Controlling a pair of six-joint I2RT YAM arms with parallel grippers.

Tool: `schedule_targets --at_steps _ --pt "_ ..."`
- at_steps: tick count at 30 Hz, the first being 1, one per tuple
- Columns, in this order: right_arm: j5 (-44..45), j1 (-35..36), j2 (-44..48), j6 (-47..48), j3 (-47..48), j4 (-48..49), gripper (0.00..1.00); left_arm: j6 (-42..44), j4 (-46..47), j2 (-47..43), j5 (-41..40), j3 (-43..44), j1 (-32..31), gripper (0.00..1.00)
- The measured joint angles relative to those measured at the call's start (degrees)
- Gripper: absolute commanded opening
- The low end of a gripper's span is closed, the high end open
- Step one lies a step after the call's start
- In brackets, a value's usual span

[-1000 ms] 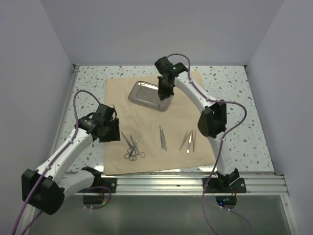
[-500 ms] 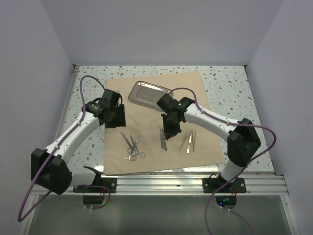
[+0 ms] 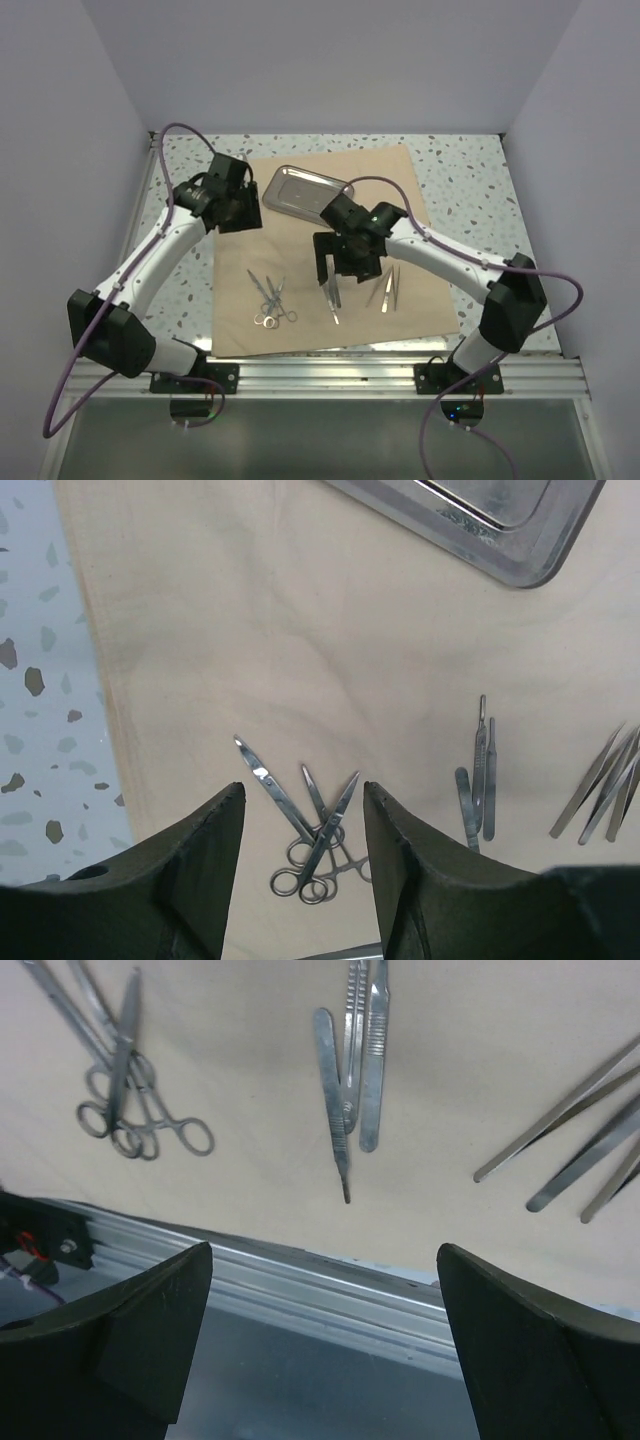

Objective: Open and lay out the surgical kit
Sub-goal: Reset both arms

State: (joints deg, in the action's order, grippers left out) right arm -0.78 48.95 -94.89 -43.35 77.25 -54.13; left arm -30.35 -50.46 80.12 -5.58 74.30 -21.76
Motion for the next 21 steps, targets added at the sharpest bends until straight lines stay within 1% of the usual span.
schedule_targets --at_steps 5,7,9,12,14,17,18,19,21 --pt "4.6 0.0 9.8 3.5 6.6 -3.9 0.98 0.0 -1.6 -1.9 -1.3 1.0 0.0 0.56" --pt "8.4 0.0 15.8 4.9 8.4 -4.5 0.98 0.0 -1.6 -4.4 -1.9 1.0 0.0 0.57" --pt "14.0 0.0 22.5 6.0 8.5 -4.9 0.99 0.2 -1.3 -7.7 -2.8 1.0 0.0 0.57" --pt "20.0 -0.2 29.7 8.7 8.7 -5.9 0.98 0.2 -0.8 -12.9 -4.1 1.0 0.0 0.57" --pt "22.7 -0.3 32.2 10.3 9.6 -7.8 0.98 0.2 -0.6 -15.3 -4.7 1.1 0.0 0.57" --pt "23.8 -0.3 33.2 12.0 9.8 -9.2 0.98 0.2 -0.5 -16.3 -5.5 1.1 0.0 0.57" --pt "23.6 -0.3 33.7 12.4 9.0 -9.1 0.96 0.2 -0.5 -16.2 -5.7 1.1 0.0 0.57" --pt "23.3 -0.3 34.1 12.9 7.7 -8.7 0.96 0.1 -0.6 -16.1 -5.9 1.1 0.0 0.57" --pt "22.1 -0.3 35.7 13.5 4.2 -8.1 0.98 0.1 -0.6 -16.0 -6.5 1.1 0.0 0.57"
